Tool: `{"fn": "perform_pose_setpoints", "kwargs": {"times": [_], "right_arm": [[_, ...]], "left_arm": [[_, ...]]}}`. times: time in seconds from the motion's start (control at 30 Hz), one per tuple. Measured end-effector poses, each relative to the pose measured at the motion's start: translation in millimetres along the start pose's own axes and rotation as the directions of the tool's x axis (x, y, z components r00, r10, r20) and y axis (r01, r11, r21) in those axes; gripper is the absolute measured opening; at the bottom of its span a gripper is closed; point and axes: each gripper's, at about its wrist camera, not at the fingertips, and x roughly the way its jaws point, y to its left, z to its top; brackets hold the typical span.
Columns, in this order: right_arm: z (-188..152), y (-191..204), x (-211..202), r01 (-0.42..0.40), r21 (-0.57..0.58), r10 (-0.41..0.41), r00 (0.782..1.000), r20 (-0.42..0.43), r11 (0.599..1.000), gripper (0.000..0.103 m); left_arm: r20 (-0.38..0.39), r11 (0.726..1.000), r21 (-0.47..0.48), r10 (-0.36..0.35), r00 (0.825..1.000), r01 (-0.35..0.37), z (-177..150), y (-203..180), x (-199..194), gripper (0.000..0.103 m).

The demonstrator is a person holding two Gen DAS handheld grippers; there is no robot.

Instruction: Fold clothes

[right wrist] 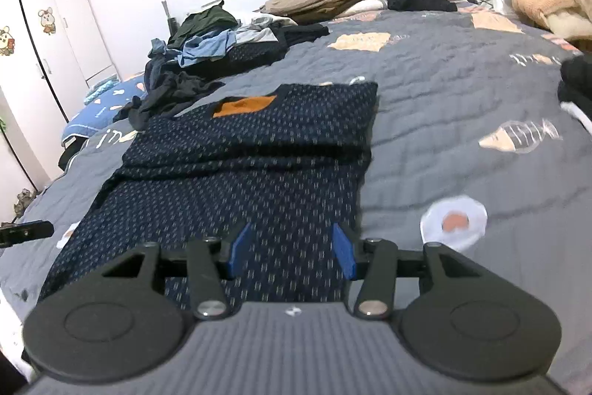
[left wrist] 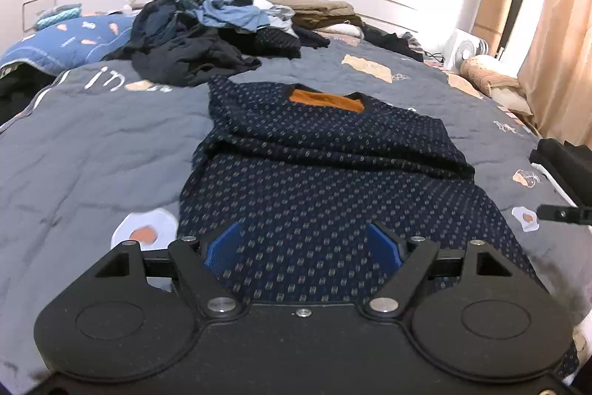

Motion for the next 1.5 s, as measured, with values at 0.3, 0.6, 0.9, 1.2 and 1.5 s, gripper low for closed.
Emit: {"fn": "perform_pose_setpoints", "kwargs": {"times": [0.3,0.6,0.9,1.2,1.5], "right_arm": [[-24,3,-31,0.004,0.015,-0.004,1.0,0.013,1.0,0.049],[-45,6,-40,0.03,0.039,-0.029,0.999,-0.021,0.999,0.049],[-57,9,-48,0.022,0.071,-0.016,0.996,-0.088,0.997,0.049],[-81,11,-60,0.032,0.096,-0.017,0.987,-0.157,0.995,0.049],[-89,22,-71,0.011,0.082,-0.001,0.992,-0.128,0.997,0.049]], "left_arm": [[-0.003,0.998,-0.003,0.056,0.998,-0.056,-22,18,-35,0.08],[-0.04,0.993,-0.051,0.109,0.993,-0.111,-32,48,-49,0.08],[-0.078,0.998,0.021,0.055,0.995,-0.053,-46,41,-57,0.081],[-0.127,0.994,0.105,0.017,0.992,-0.003,-63,21,-56,0.081],[-0.11,0.99,0.14,-0.016,0.994,0.031,-72,-7,-62,0.081]]}}
